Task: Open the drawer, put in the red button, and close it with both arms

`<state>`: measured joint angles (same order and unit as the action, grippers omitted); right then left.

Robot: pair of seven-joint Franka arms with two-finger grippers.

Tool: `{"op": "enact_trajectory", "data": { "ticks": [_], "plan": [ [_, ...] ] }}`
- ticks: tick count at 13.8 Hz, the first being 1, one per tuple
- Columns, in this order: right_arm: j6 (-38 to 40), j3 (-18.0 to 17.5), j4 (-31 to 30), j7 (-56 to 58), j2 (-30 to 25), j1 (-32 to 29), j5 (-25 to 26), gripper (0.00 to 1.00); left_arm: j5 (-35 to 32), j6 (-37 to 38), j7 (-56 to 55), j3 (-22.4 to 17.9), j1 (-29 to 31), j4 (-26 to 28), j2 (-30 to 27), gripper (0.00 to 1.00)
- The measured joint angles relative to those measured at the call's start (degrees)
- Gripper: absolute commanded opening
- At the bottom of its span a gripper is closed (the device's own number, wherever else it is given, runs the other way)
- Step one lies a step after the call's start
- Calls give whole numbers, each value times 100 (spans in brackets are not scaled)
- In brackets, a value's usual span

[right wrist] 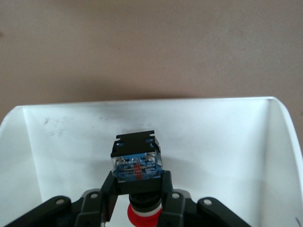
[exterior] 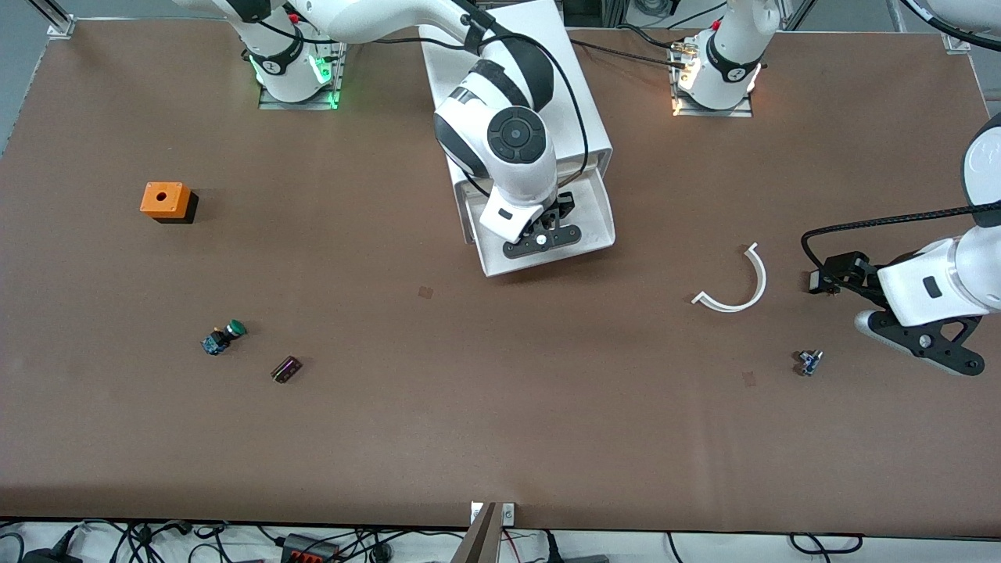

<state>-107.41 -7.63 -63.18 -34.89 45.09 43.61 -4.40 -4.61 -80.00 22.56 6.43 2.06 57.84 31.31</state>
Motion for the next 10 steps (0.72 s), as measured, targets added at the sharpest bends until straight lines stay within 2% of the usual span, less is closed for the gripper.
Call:
{"op": "enact_trajectory", "data": {
  "ticks": [2, 3, 4, 5, 10],
  "plan": [
    [135, -27, 1, 0, 7, 41, 0, 0, 0, 0, 0, 0, 0, 0, 0, 100],
    [173, -30, 1, 0, 9, 62, 0, 21, 0, 0, 0, 0, -1, 0, 0, 100],
    [191, -31, 1, -1, 10, 73, 0, 68, 0, 0, 0, 0, 0, 0, 0, 100],
    [200, -30, 1, -1, 13, 76, 0, 100, 0, 0, 0, 0, -1, 0, 0, 100],
    [177, 29, 129, -31, 14, 36, 1, 100, 0, 0, 0, 0, -41, 0, 0, 100]
  ]
}}
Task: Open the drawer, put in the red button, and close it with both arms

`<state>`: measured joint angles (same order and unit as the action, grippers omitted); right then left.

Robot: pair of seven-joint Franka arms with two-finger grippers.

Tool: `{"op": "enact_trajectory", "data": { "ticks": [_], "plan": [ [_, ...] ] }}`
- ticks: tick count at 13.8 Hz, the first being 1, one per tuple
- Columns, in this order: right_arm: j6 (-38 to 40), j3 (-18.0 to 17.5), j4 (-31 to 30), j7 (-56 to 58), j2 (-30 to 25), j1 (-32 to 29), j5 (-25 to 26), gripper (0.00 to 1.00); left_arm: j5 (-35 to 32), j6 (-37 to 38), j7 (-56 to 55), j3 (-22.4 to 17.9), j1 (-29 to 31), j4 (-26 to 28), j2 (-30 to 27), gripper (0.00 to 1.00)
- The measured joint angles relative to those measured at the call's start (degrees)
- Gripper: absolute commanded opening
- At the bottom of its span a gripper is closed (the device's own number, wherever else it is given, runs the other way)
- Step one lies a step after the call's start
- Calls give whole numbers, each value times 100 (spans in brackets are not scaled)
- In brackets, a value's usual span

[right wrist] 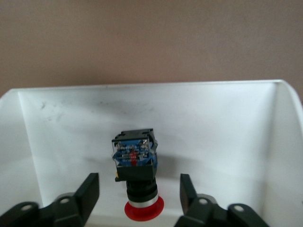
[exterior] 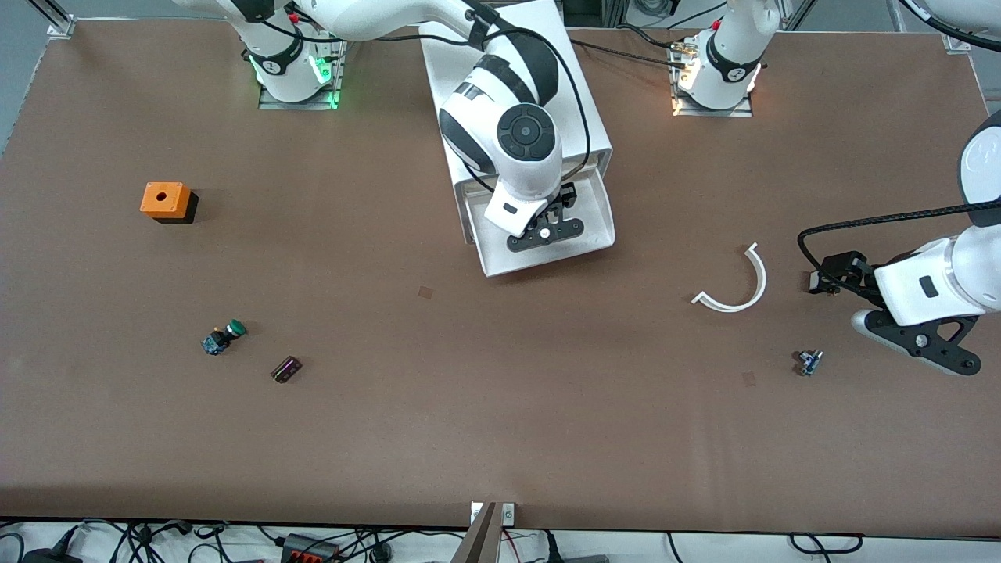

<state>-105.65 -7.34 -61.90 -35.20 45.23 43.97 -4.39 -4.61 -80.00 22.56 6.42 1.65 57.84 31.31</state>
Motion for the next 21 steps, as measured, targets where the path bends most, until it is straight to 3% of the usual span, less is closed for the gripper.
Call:
{"op": "enact_trajectory", "data": {
  "ticks": [3, 8, 15, 21],
  "plan": [
    [-22, 45, 410, -18, -19, -254, 1, 100, 0, 0, -5, 0, -7, -1, 0, 100],
    [125, 133, 636, 216, -307, -1298, 116, 100, 0, 0, -40, -3, -10, -1, 0, 100],
    [970, 237, 642, 1912, -605, -3094, 240, 100, 15, 16, -229, 5, -42, 62, 9, 100],
    [1581, 230, 642, 2203, -940, -3847, 240, 100, 482, -440, -1999, 51, -372, 586, 182, 100]
  ]
}}
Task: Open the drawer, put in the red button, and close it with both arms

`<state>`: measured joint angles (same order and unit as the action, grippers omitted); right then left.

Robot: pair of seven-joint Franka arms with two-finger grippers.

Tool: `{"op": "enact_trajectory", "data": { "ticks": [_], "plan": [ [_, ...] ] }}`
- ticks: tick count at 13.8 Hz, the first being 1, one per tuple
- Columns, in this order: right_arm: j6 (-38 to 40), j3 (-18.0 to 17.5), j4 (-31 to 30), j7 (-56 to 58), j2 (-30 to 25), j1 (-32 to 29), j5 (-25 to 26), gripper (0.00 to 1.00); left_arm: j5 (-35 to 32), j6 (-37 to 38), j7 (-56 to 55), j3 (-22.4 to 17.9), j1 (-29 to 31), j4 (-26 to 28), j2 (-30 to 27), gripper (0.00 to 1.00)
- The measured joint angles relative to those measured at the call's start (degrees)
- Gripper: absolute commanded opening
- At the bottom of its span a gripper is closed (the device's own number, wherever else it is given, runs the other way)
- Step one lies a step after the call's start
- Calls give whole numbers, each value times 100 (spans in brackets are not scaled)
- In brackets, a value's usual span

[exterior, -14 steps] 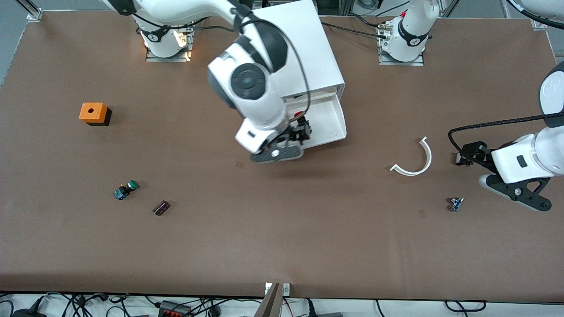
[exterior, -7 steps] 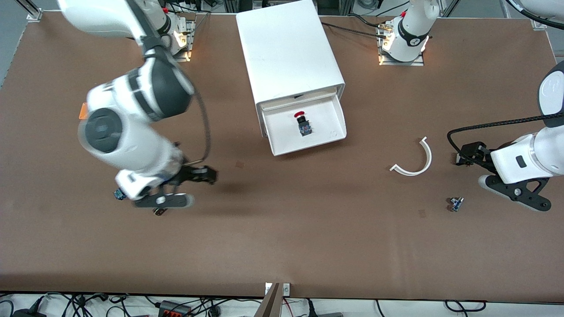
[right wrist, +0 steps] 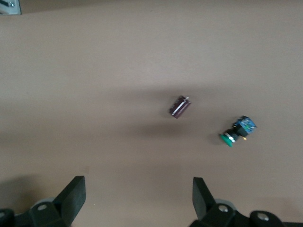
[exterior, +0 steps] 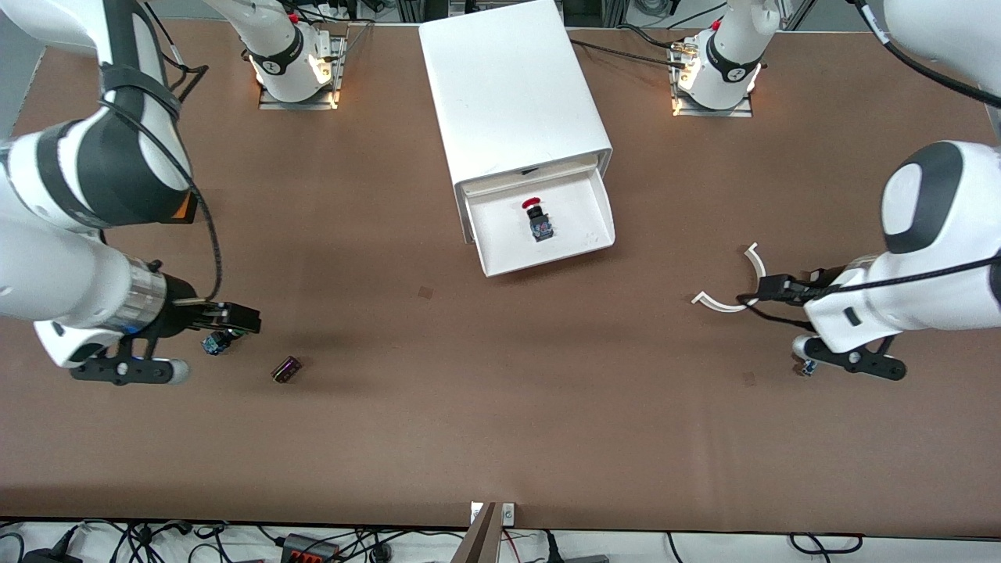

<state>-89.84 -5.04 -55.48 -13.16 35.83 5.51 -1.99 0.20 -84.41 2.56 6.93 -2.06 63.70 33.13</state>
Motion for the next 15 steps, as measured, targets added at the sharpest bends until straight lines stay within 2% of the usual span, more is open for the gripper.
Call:
{"op": "enact_trajectory", "data": {
  "ticks": [4, 9, 12, 15],
  "plan": [
    [249, 121, -153, 541, -285, -298, 13, 100, 121, -776, -870, 21, -310, 417, 10, 100],
    [201, 270, -1310, 1675, -1228, -955, 110, 100, 130, -2551, -2473, 86, -1071, 1368, 61, 100],
    [191, 383, -1743, 1774, -1701, -948, 222, 100, 128, -3158, -3209, 93, -1534, 1869, 73, 100],
    [153, 416, -2160, 1774, -2021, -933, 237, 100, 128, -4401, -3551, 129, -1879, 2784, 50, 100]
  ]
}}
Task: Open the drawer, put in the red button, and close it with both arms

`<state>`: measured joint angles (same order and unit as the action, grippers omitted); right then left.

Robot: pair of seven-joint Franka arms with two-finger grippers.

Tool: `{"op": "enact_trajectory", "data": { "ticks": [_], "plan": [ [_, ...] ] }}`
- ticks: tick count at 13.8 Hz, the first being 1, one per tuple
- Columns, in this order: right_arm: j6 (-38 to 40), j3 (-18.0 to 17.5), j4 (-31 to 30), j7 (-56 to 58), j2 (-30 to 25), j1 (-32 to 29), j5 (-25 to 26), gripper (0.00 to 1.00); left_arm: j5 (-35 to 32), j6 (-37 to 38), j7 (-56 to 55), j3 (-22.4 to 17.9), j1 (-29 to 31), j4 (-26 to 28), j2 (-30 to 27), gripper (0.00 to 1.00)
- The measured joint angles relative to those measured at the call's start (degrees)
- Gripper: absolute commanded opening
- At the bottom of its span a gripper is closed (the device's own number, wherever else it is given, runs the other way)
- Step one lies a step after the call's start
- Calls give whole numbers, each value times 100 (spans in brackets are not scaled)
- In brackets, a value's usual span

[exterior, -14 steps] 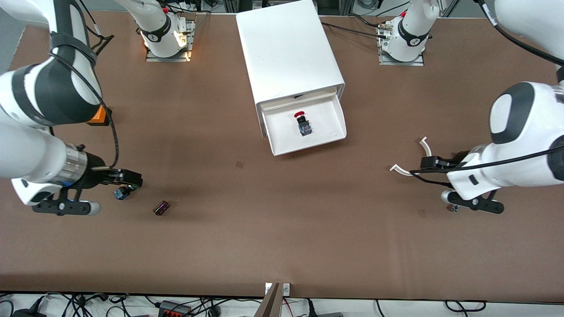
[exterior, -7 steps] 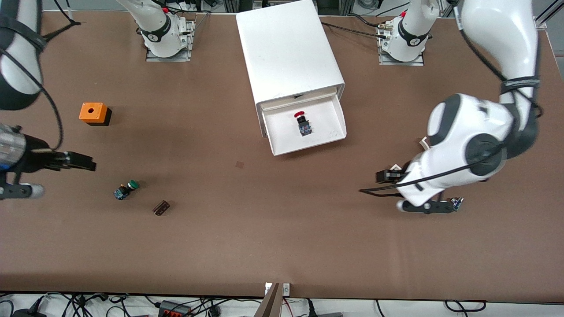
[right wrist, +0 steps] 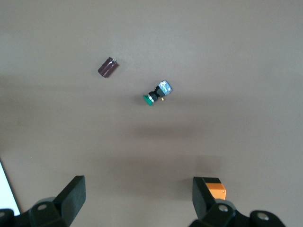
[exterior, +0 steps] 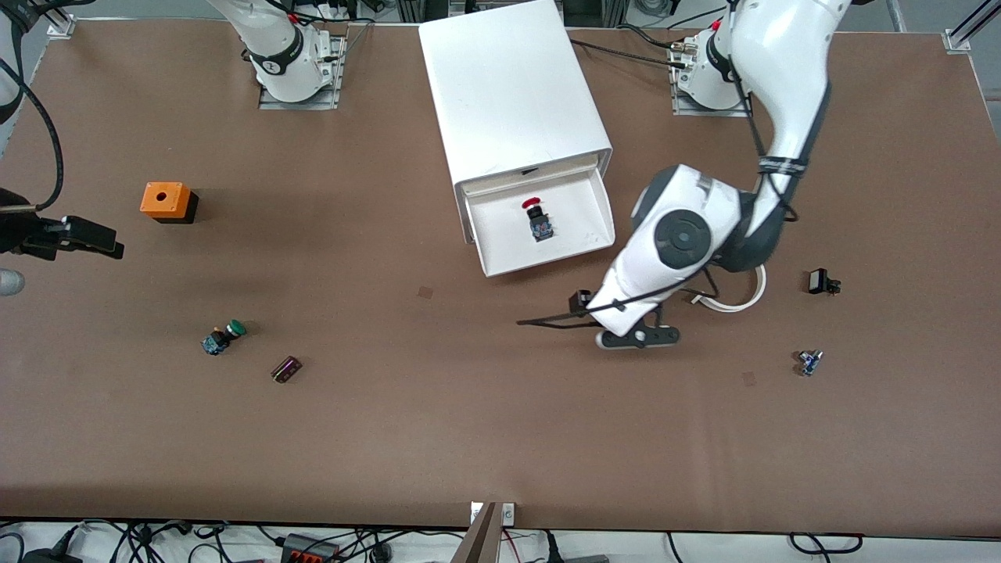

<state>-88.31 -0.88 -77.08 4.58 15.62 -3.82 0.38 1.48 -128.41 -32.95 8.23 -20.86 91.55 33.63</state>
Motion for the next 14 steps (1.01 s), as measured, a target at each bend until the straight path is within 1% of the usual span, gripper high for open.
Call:
{"op": "enact_trajectory", "data": {
  "ticks": [1, 3, 5, 7, 10, 12, 14],
  "plan": [
    [-86, 3, -181, 0, -106, 4, 2, 100, 0, -290, -177, 55, -66, 293, -48, 100],
    [-346, 9, -719, -62, -411, 13, 5, 100, 0, -419, -454, 254, -100, 738, -233, 100],
    [-548, 13, -1331, -146, -812, 16, 14, 100, 1, -330, -689, 486, -82, 1115, -465, 100],
    [-614, 15, -1719, -149, -1129, 17, 52, 100, 1, -23, -842, 725, -70, 1320, -601, 100],
    [-669, 15, -1908, -149, -1289, 21, 148, 100, 55, 651, -939, 1008, -71, 1372, -642, 100],
    [-694, 15, -1937, -149, -1291, 21, 160, 100, 308, 854, -948, 1084, -71, 1378, -642, 100],
    [-694, 15, -1947, -149, -1292, 21, 161, 100, 398, 931, -948, 1101, -73, 1392, -642, 100]
  ]
}}
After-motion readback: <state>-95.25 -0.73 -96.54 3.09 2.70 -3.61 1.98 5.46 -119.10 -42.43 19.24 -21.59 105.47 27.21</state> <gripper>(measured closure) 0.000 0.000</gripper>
